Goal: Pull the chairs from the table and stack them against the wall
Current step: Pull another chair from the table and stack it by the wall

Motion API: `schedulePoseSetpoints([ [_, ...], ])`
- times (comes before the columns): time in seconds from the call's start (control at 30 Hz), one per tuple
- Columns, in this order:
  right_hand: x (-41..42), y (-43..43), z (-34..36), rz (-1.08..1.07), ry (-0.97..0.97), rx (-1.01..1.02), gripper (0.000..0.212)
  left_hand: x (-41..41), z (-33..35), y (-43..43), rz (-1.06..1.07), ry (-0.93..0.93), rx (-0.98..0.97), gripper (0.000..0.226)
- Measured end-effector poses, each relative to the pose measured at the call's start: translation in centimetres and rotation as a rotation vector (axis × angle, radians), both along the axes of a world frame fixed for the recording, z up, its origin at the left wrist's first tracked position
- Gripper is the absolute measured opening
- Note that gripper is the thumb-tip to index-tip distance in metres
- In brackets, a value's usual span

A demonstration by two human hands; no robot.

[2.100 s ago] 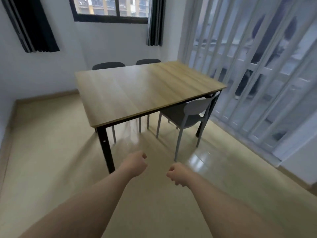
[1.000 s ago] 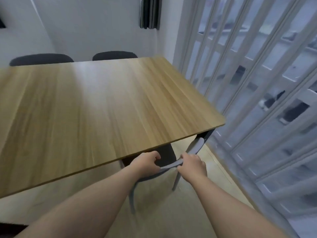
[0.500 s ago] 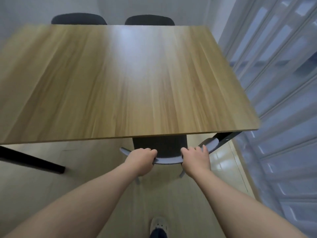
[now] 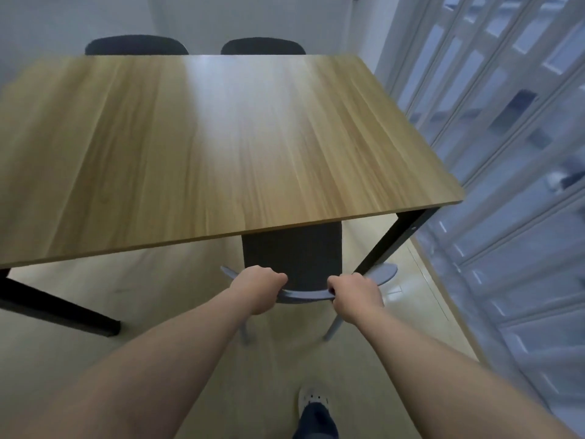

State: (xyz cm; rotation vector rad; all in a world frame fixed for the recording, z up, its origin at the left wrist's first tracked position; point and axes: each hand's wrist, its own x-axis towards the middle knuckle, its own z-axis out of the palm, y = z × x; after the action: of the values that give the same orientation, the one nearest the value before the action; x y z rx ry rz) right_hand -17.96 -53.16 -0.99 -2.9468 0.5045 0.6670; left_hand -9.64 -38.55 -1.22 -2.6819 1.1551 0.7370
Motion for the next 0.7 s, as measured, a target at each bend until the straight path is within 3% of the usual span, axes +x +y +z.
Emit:
schedulePoseSetpoints([
  [0.4,-7.8,19.0,-0.9,-0.047,-0.007,0.095,0.020,-5.0,-0.6,18.3,-0.116,-0.031,0.069,0.018],
  [0.7,-17.8,28.5,-0.2,-0.013,0.020,0.094,0.027,-14.9,-1.2,28.8,-0.121,-0.114,0.074,0.020],
])
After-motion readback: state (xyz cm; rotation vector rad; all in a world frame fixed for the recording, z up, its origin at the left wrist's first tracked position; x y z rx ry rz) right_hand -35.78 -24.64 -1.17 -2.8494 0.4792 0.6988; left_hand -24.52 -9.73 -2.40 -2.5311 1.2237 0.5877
